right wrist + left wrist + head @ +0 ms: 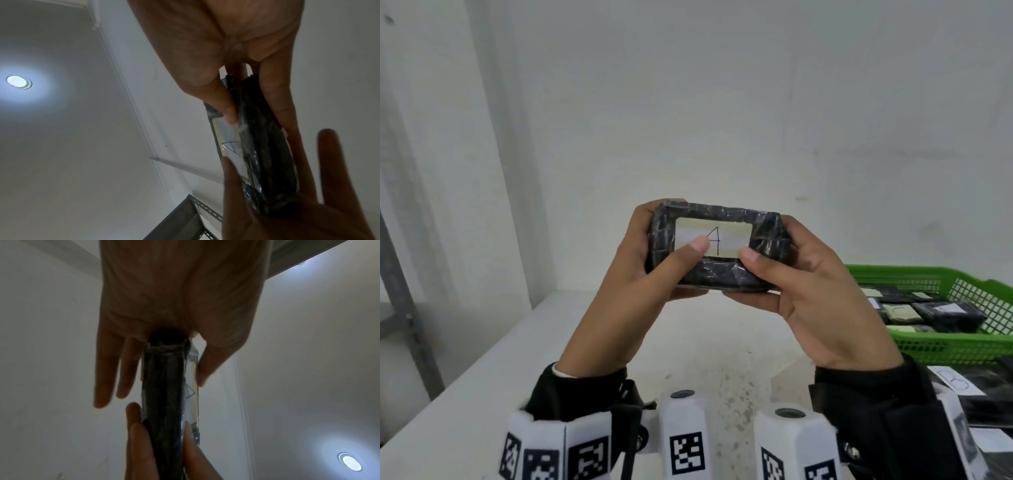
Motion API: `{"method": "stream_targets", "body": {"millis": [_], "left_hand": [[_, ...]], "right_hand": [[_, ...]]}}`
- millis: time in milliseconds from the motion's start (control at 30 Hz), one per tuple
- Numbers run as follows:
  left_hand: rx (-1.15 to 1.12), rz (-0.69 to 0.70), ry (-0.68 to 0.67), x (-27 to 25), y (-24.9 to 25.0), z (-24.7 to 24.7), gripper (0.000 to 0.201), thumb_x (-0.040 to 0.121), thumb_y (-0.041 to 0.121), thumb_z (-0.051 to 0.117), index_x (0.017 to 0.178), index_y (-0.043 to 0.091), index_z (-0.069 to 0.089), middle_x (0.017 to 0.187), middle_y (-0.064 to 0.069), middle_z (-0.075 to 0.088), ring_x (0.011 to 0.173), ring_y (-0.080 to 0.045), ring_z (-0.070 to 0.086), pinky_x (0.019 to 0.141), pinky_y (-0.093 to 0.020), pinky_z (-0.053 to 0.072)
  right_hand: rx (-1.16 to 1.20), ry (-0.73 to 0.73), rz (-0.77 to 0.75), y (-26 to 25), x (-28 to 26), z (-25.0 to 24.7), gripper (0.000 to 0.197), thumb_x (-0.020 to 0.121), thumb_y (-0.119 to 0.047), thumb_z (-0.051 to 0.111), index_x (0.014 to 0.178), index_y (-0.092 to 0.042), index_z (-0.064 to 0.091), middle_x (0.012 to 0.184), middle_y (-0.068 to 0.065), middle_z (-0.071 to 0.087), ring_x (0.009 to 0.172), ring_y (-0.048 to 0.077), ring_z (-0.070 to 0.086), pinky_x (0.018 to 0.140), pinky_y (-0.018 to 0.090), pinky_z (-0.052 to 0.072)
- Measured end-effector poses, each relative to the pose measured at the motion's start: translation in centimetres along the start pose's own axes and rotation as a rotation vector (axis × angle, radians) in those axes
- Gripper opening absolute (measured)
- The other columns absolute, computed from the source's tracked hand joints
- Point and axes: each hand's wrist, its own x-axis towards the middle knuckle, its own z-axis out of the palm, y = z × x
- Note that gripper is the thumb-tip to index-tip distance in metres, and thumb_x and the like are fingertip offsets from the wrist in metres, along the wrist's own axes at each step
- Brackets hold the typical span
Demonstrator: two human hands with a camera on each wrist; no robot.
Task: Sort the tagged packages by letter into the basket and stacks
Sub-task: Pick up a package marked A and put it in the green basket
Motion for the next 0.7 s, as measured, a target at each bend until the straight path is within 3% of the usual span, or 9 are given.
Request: {"method": "stream_targets", "body": {"millis": [200, 333, 433, 567, 700], "left_hand": [[-0.06, -0.049, 0.057, -0.1, -0.5, 1.1, 0.025, 0.095, 0.006, 0.055, 0.118, 0.015, 0.056, 0.105, -0.003, 0.074, 0.091, -0.023, 0.074, 0.069, -0.035, 0.061], [-0.073, -0.076, 0.019, -0.1, -0.6, 1.6, 0.03, 0.092, 0.014, 0.059, 0.122, 0.018, 0.054, 0.109, -0.004, 0.073, 0.094, -0.024, 0.074, 0.073, -0.037, 0.061], [-0.157, -0.13, -0.021, -0.1, -0.3, 1.7, 0.042, 0.083, 0.026, 0.058, 0.124, 0.017, 0.054, 0.113, -0.004, 0.072, 0.096, -0.025, 0.073, 0.073, -0.039, 0.061], [-0.147, -0.1, 0.023, -0.1, -0.5, 1.8, 0.025, 0.097, 0.014, 0.05, 0.121, 0.013, 0.054, 0.112, -0.005, 0.072, 0.095, -0.024, 0.073, 0.068, -0.038, 0.061], [-0.147, -0.098, 0.002, -0.1, -0.6, 1.8, 0.027, 0.096, 0.018, 0.058, 0.122, 0.018, 0.054, 0.114, -0.003, 0.071, 0.098, -0.024, 0.072, 0.07, -0.039, 0.061]], "right_hand": [[-0.015, -0.001, 0.058, -0.2, -0.3, -0.5, 0.03, 0.086, 0.001, 0.064, 0.114, -0.011, 0.062, 0.119, 0.017, 0.066, 0.091, 0.021, 0.072, 0.071, 0.031, 0.06], [-0.005, 0.046, 0.058, -0.2, -0.3, -1.2, 0.035, 0.084, 0.01, 0.063, 0.115, -0.008, 0.061, 0.121, 0.024, 0.063, 0.088, 0.025, 0.071, 0.068, 0.032, 0.06], [0.006, 0.026, 0.07, -0.6, -0.3, -1.4, 0.033, 0.082, 0.005, 0.065, 0.112, -0.01, 0.063, 0.114, 0.017, 0.069, 0.088, 0.023, 0.072, 0.069, 0.033, 0.061], [-0.001, 0.037, 0.047, -0.8, -0.4, -1.1, 0.026, 0.074, -0.022, 0.067, 0.099, -0.014, 0.066, 0.099, 0.007, 0.073, 0.085, 0.018, 0.073, 0.067, 0.033, 0.061], [-0.028, 0.092, -0.007, -0.4, -0.3, -1.1, 0.006, 0.085, -0.012, 0.063, 0.091, -0.01, 0.063, 0.083, 0.002, 0.071, 0.076, 0.018, 0.072, 0.062, 0.035, 0.061]]}}
